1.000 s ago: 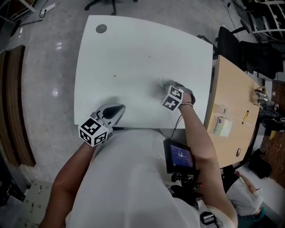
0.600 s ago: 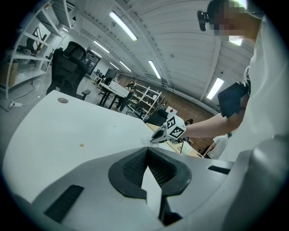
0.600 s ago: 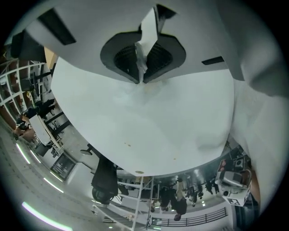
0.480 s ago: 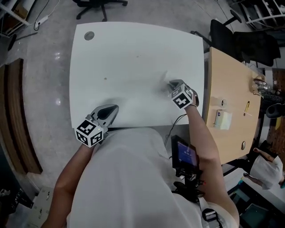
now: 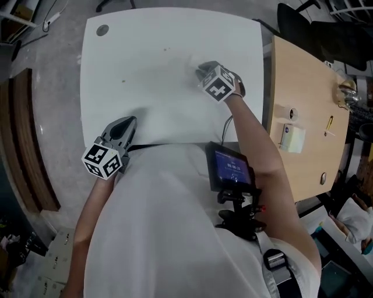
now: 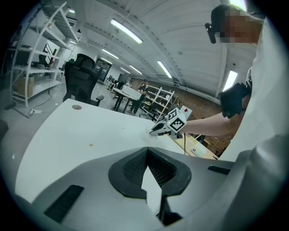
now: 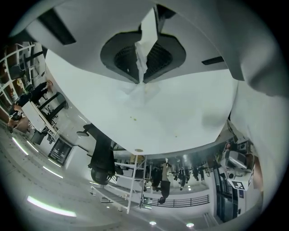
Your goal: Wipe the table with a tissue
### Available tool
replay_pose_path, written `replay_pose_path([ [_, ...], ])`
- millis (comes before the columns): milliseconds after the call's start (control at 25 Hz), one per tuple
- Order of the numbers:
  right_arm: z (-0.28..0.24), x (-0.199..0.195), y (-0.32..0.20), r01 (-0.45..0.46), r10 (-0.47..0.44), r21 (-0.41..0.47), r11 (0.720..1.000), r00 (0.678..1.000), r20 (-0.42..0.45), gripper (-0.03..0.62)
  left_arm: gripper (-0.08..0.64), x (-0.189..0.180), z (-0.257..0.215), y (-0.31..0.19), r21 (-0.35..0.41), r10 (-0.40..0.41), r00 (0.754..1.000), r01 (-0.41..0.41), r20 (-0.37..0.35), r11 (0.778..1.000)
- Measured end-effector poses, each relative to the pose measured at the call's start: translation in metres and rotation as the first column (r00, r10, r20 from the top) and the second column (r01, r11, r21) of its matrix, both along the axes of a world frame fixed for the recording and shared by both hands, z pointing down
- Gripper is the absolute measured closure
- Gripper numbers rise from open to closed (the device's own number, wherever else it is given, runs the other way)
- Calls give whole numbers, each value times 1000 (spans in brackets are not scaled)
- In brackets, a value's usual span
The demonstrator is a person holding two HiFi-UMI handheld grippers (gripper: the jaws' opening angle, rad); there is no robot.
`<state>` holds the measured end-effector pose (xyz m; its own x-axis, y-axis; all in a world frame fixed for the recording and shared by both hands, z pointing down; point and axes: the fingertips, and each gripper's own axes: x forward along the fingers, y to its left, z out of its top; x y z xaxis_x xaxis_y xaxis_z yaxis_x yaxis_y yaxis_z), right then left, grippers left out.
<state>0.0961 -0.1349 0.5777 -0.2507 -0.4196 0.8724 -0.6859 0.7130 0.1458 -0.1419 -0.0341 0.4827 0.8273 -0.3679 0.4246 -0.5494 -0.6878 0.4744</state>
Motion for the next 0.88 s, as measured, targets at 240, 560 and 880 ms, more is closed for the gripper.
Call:
replay_pose_path([
  [240,8,-4,-11,28,-28,-10,1000,999,34,561,554,-6,0,15,-8,-81,996,82,22,997],
  [560,20,-5,-59,-102,101,18,995,994,49,561,554,-32,7,11,-26,-158,987,158,25,987],
  [880,33,1,-107,-279,275,38,960,958,86,561,554,-58,20,9,-59,-206,978,206,3,977],
])
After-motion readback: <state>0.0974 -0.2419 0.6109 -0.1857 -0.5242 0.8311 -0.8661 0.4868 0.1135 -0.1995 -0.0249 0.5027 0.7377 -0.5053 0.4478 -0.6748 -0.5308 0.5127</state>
